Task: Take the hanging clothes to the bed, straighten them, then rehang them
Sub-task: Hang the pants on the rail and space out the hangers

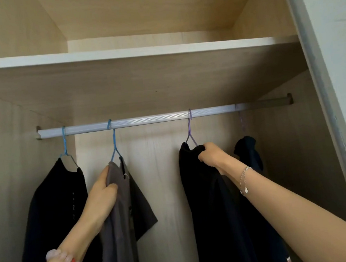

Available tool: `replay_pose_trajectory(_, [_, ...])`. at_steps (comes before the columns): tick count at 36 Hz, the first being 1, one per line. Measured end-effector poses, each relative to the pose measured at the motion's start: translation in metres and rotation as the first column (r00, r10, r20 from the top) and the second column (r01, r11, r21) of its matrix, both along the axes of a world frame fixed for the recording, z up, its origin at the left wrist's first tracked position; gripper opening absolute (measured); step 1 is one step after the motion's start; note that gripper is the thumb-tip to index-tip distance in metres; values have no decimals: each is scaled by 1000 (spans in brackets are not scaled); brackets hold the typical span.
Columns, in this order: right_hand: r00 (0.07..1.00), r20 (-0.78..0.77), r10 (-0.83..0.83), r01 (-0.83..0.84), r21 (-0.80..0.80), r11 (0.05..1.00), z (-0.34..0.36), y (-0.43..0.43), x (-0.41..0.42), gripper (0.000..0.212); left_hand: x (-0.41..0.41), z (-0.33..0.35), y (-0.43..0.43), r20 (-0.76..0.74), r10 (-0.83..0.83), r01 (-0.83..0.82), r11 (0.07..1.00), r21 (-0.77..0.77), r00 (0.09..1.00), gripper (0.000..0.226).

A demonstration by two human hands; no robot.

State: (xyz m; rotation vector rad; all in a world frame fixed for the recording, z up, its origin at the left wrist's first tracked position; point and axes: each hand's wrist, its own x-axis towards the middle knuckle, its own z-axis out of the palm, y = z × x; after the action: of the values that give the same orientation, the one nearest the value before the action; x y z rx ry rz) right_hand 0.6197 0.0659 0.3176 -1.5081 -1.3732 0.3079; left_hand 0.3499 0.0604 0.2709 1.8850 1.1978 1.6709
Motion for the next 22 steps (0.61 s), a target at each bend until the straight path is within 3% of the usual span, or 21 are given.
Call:
replay_pose_trajectory(13, [999, 29, -26, 26, -8, 1000, -2, 1, 4, 39, 35, -4, -1, -62, -67, 65, 997, -29, 996, 71])
replay_pose_trajectory(22, [999, -36, -4, 4, 1, 1000, -5, 8, 16, 39, 41, -7, 8, -93, -62, 62, 998, -4, 994, 72])
